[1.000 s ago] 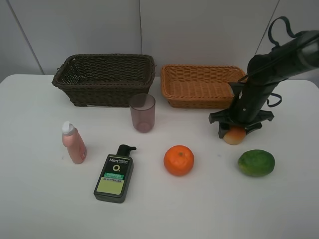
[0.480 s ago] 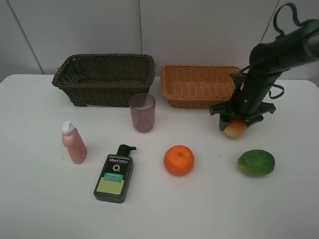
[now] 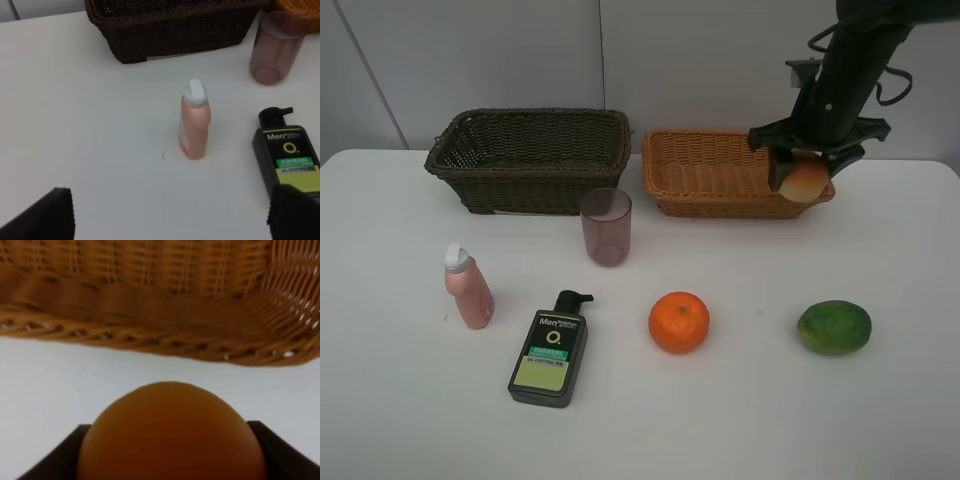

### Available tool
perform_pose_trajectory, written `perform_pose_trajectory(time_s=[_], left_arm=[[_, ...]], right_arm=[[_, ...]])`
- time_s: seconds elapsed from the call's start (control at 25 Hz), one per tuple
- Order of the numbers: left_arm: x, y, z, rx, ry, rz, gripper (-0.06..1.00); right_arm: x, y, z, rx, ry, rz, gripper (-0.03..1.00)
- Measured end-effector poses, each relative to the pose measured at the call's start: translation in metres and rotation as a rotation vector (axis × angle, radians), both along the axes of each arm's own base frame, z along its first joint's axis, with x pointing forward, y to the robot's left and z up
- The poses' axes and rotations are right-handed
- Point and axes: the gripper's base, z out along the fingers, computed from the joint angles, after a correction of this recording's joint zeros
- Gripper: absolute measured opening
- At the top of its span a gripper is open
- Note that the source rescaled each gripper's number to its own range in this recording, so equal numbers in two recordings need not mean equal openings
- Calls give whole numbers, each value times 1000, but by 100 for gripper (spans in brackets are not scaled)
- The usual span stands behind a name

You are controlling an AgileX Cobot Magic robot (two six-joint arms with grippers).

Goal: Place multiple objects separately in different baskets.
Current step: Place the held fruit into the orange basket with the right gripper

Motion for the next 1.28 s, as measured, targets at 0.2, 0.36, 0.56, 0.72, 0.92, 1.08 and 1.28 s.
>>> perform_pose_trajectory(time_s=[0.2, 0.36, 0.56, 0.72, 0.92, 1.08, 1.28], left_arm=[[0, 0, 0, 0, 0, 0, 100], [0, 0, 0, 0, 0, 0, 100], [0, 0, 0, 0, 0, 0, 100], [0, 0, 0, 0, 0, 0, 100], [0, 0, 0, 0, 0, 0, 100], [0, 0, 0, 0, 0, 0, 100], [0, 0, 0, 0, 0, 0, 100]], right_arm=[[38, 9, 0, 5, -45, 17, 1], [65, 16, -7, 15, -99, 30, 1], [87, 22, -32, 33, -163, 44, 1], [95, 25, -56, 38, -174, 53, 1], [97, 29, -71, 31, -160, 65, 1], [96, 36, -70, 29, -164, 82, 36], [94, 44, -70, 19, -166, 103, 93]])
